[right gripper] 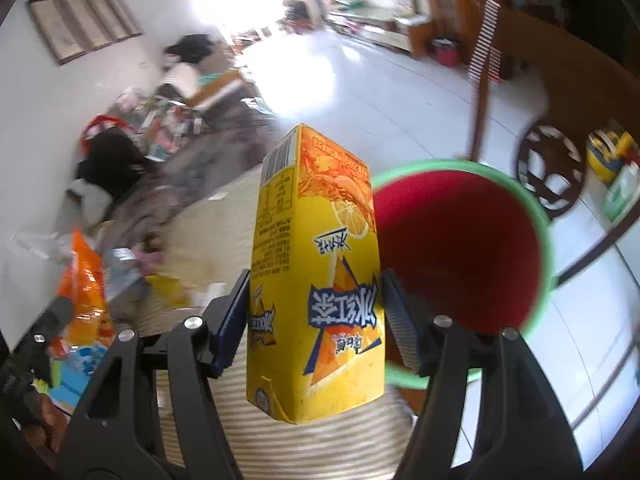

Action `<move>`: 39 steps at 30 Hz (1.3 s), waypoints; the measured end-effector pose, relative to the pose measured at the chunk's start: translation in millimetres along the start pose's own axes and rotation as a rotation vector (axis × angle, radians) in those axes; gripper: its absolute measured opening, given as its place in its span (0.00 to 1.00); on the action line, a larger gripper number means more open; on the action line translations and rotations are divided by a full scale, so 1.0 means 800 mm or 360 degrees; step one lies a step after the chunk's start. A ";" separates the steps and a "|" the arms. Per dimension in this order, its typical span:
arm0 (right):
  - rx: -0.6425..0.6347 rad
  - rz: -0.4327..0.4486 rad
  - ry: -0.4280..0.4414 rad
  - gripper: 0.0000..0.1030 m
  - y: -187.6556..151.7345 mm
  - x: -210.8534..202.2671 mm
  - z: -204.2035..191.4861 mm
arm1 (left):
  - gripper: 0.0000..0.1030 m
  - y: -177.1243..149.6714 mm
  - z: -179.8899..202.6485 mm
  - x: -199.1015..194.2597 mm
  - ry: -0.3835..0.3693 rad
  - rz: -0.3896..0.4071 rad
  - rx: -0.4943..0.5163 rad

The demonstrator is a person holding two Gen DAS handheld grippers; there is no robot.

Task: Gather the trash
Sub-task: 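Drop the orange bag and yellow juice box into the red bin with both tools, then grasp the crumpled grey foil with the left tool while the right tool grasps the white snack wrapper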

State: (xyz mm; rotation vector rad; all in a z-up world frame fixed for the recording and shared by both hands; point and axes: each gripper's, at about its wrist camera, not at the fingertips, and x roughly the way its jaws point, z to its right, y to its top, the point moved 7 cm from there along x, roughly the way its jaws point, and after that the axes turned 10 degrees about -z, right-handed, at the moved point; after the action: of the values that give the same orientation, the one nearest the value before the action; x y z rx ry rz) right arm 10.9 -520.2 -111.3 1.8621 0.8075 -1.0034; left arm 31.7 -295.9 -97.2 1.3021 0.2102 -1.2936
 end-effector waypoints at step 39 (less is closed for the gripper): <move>-0.0295 0.0016 0.0065 0.83 -0.013 -0.004 -0.104 | 0.71 -0.016 -0.076 -0.022 0.0254 0.0003 -0.0252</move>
State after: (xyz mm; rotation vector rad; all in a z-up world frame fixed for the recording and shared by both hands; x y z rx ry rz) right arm 27.8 -442.1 -85.9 1.7308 0.8835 -0.8568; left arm 46.9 -235.2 -112.7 1.2689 0.4151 -1.1480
